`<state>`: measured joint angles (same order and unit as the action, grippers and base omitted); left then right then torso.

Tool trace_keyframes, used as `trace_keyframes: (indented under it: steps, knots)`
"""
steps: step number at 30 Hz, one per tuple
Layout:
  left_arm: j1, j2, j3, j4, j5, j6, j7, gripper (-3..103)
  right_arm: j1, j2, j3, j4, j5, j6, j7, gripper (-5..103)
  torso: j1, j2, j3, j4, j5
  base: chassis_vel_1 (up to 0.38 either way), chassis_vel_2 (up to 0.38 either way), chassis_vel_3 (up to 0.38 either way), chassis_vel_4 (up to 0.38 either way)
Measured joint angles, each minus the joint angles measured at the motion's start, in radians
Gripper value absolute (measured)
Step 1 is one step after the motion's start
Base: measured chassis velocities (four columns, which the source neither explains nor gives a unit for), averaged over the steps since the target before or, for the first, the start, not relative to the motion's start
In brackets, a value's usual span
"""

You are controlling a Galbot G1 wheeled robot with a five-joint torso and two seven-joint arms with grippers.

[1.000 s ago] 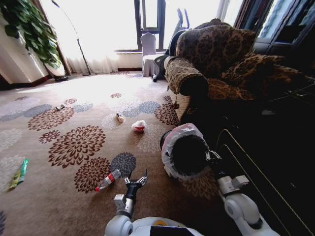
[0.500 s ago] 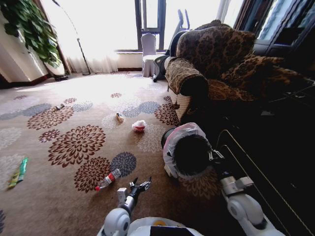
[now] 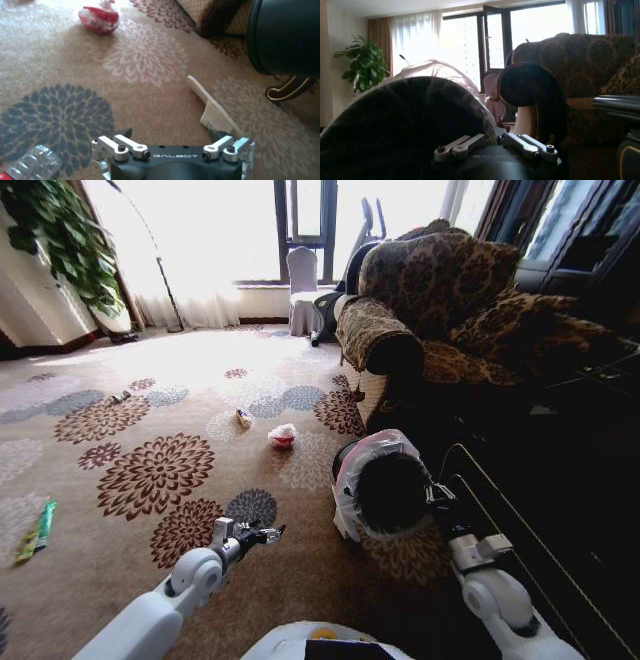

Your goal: Pick up the trash from the ground and place it into the trash bin.

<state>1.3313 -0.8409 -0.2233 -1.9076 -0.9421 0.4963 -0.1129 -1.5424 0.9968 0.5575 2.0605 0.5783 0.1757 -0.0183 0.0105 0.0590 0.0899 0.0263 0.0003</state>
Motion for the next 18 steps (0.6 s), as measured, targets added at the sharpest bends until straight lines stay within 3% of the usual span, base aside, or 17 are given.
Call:
trace_keyframes:
  steps: [7, 14, 15, 16, 17, 18]
  knots:
    - [-0.043, -0.035, 0.062, 0.048, -0.003, 0.003, -0.001, 99, -0.015, -0.005, -0.001, 0.003, 0.001, 0.000, 0.000, 0, 0.000, 0.000, 0.000, -0.0006, -0.0003, -0.033, -0.039, 0.032, 0.037]
    - [-0.071, -0.085, 0.114, 0.084, 0.027, 0.002, -0.004, 99, -0.019, -0.009, -0.004, 0.011, 0.007, 0.000, 0.000, 0, 0.000, 0.000, 0.000, -0.0004, -0.0002, -0.137, -0.141, 0.160, 0.153]
    - [-0.075, -0.091, 0.120, 0.088, 0.029, 0.002, -0.005, 99, -0.016, -0.007, -0.004, 0.012, 0.008, 0.000, 0.001, 0, 0.000, 0.000, 0.000, -0.0010, 0.0007, -0.174, -0.162, 0.156, 0.176]
    - [-0.092, -0.099, 0.133, 0.100, 0.036, 0.002, -0.006, 99, -0.019, -0.006, -0.005, 0.013, 0.009, 0.001, 0.001, 0, 0.000, 0.000, 0.000, -0.0035, 0.0034, -0.107, -0.145, 0.011, 0.077]
    - [-0.092, -0.099, 0.133, 0.100, 0.036, 0.002, -0.006, 99, -0.019, -0.006, -0.005, 0.013, 0.009, 0.001, 0.001, 0, 0.000, 0.000, 0.000, -0.0035, 0.0034, -0.107, -0.145, 0.011, 0.077]
    - [-0.102, -0.103, 0.142, 0.108, 0.040, 0.002, -0.005, 99, -0.023, -0.006, -0.006, 0.014, 0.009, 0.001, 0.001, 0, 0.000, 0.000, 0.000, -0.0015, 0.0016, -0.040, -0.059, 0.011, 0.077]
